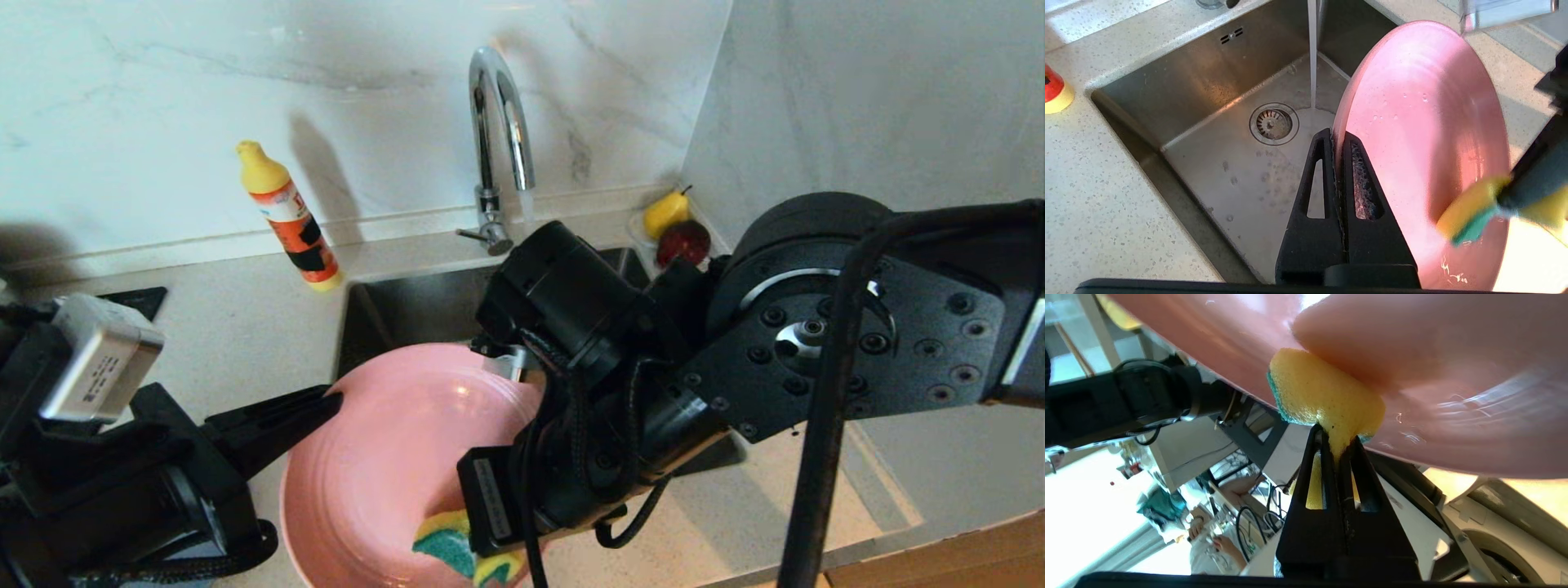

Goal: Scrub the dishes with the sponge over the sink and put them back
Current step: Wipe the plate

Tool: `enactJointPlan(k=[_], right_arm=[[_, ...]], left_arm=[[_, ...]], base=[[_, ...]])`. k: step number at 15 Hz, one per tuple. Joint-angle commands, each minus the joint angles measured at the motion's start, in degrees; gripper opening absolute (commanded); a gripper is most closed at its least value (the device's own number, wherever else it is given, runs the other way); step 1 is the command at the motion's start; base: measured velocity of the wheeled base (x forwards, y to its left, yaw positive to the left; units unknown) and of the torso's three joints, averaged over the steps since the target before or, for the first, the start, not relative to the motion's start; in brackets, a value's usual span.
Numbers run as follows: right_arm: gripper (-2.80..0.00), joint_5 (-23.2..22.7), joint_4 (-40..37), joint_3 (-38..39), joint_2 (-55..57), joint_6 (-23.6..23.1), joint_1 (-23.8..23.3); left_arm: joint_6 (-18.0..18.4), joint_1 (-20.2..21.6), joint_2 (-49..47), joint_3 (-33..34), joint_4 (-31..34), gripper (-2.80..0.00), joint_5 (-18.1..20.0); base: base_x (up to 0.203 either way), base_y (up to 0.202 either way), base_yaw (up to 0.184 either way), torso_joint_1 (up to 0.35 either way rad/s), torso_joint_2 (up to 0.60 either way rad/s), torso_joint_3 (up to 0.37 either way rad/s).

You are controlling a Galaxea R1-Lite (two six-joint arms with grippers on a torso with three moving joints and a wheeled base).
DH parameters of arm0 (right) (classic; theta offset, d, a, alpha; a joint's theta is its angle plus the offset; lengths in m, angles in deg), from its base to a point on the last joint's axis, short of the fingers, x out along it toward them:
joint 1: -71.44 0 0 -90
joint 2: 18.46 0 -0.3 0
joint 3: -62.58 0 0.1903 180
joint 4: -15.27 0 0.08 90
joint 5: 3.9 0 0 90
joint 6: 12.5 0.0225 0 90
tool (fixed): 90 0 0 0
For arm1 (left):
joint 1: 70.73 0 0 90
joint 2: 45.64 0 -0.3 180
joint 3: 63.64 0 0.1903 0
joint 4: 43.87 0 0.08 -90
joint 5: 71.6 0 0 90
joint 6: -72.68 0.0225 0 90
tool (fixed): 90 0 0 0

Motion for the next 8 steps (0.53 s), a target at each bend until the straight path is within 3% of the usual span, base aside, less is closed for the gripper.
enactJointPlan(k=[1,8], right_arm=[[-2.80,-0.16,-0.38,0.85,-2.39,0.21,-2.12],[-2.80,-0.18,0.13,2.03,-5.88,-0.22,-6.38]], left_arm=[[0.03,0.00,-0.13,-0.15,-0.12,-2.80,0.02],[0.03,0.00,0.04,-0.06,-0.03,-2.80,0.02]], base=[[0.000,0.000,0.000,0.000,0.00,0.000],[0.000,0.000,0.000,0.000,0.00,0.000]])
